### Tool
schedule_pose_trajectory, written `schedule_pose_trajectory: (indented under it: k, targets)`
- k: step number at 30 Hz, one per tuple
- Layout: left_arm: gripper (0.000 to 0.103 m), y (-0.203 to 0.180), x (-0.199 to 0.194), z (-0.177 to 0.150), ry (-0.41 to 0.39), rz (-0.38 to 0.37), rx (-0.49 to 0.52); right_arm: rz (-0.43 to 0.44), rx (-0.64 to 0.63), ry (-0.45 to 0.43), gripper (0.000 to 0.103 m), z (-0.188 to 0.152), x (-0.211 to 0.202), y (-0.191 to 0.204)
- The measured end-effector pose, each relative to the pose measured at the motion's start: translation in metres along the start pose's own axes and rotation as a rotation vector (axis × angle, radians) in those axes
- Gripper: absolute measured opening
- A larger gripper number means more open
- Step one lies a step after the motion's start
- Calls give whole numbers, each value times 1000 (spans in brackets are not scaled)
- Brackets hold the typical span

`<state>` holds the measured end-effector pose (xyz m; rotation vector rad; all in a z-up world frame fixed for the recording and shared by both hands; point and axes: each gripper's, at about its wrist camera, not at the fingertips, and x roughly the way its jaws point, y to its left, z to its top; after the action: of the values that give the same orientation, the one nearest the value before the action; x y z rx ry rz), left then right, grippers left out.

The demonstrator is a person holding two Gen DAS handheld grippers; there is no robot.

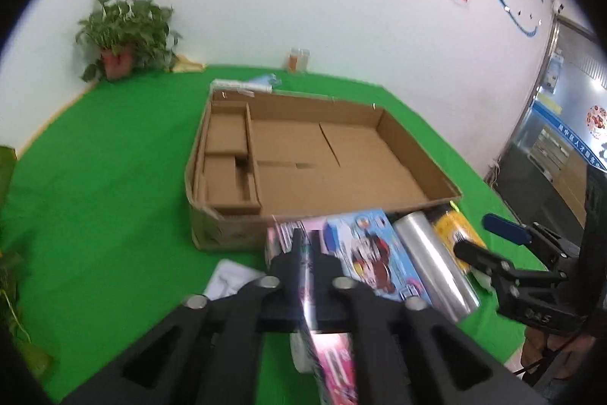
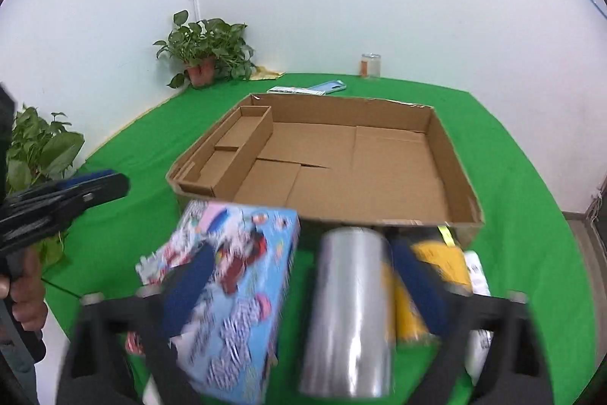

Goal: Organize rigid objects
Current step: 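Grasp the 'World Tour' game box between both grippers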

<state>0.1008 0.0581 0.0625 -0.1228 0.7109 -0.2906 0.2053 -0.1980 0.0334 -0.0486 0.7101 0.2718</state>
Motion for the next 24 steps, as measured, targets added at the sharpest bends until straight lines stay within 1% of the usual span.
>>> schedule_pose_trajectory:
  k: [1, 2, 3, 4, 5, 6, 7, 8, 9, 11, 12, 13, 14, 17, 19, 21, 23, 24]
  targets:
    - [4, -5, -3, -2, -12, 3, -3, -16, -1, 17, 43, -6, -2, -1]
    - [4, -8, -8, -2, -39, 15, -7, -17, 1, 35, 42, -13, -6, -2]
    - [6, -10, -16, -1, -76, 37, -22, -9, -2, 38, 48, -17, -9, -5]
    - [30, -10, -23, 1, -96, 59, -33, -10, -9, 37, 59, -22, -10, -9]
    - [72, -10, -27, 0, -101, 71, -41, -13, -12, 28, 90, -26, -15, -11]
    - [89, -9, -33, 2, -112, 79, -55, -4, -4, 21, 102, -28, -15, -14]
    - [94, -7, -38, 3, -129, 70, -60, 20, 13, 10, 102, -30, -17, -17]
    - [94, -5, -46, 6, -131, 50, -48, 42, 24, 12, 102, -31, -18, -22]
    - [94, -4, -51, 8, -115, 40, -26, 67, 34, 21, 102, -30, -17, -21]
    - [94, -3, -59, 12, -88, 53, 9, 122, 39, 27, 102, -27, -13, -18]
    - [94, -1, -61, 15, -65, 54, 32, 160, 34, 30, 102, -25, -12, -16]
    - [94, -1, -61, 11, -48, 45, 41, 205, 29, 40, 102, -24, -11, -14]
    - [94, 2, -56, 10, -21, 21, 41, 237, 25, 52, 102, -24, -9, -12]
    - [94, 13, -27, -4, 98, -93, -36, 364, 39, 113, 102, -25, 2, -5]
    - [94, 18, 5, -19, 201, -176, -109, 417, 64, 173, 102, -28, 14, -2]
    - [94, 19, 35, -34, 302, -233, -170, 441, 81, 232, 102, -31, 26, 1]
    - [93, 22, 58, -43, 359, -288, -235, 432, 66, 268, 102, -32, 34, 6]
    - [93, 23, 66, -46, 380, -295, -256, 429, 54, 282, 102, -32, 39, 10]
